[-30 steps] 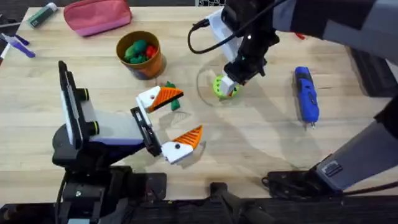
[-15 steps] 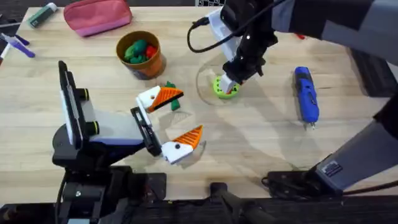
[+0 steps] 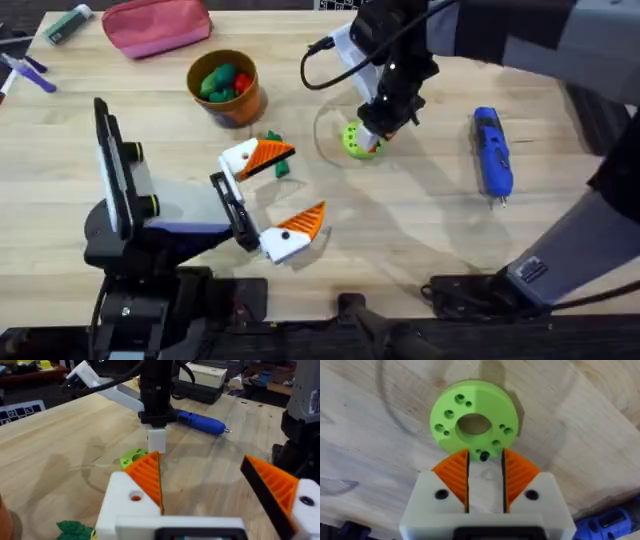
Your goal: Pick up the gripper from the table and insert it into the empty holder that is missing its gripper. Then pick up a screw, insert it into the mounting hole, and use the screwdriver to tighten it. Finally, clean up the table by picking up the vegetable and placing it into the bucket.
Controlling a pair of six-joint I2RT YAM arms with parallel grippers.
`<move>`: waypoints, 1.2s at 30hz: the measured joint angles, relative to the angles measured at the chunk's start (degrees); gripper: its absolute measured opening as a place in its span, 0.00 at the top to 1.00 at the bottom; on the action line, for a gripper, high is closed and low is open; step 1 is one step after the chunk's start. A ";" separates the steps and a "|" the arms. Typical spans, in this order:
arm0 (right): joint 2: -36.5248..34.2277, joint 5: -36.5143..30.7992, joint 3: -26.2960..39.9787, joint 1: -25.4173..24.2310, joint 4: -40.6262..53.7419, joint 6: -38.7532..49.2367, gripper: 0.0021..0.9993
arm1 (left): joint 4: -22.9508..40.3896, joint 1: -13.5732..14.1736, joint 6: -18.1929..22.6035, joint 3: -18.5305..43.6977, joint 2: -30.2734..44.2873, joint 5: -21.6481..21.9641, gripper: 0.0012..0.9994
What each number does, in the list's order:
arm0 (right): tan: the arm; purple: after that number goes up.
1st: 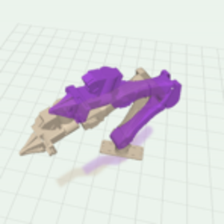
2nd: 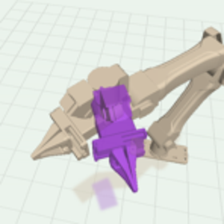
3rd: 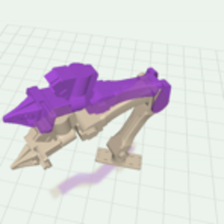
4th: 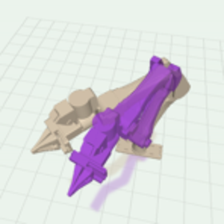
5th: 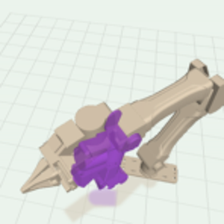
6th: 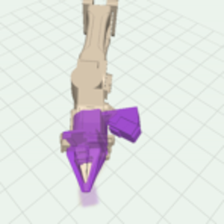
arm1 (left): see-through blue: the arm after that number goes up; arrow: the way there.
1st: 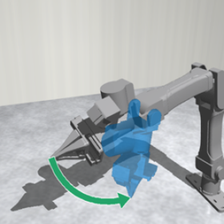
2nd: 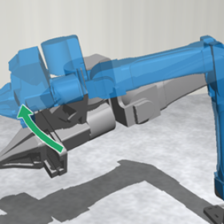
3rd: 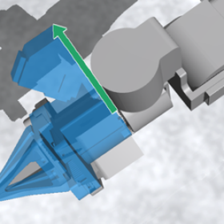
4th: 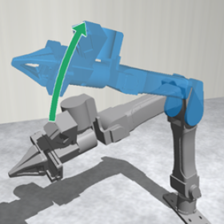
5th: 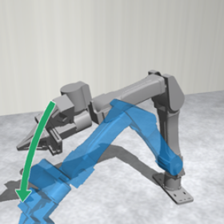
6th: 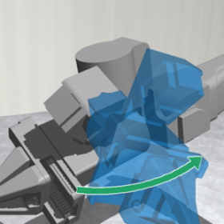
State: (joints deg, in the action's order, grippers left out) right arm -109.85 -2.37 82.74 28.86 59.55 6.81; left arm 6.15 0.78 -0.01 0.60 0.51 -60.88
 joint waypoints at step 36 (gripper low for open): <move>-0.02 -0.63 0.00 0.74 -0.24 -0.22 0.99 | 0.00 0.00 0.01 0.00 0.00 0.00 0.01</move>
State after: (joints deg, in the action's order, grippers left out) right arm -109.86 -3.01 82.74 29.61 59.31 6.59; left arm 6.15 0.78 0.00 0.60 0.51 -60.88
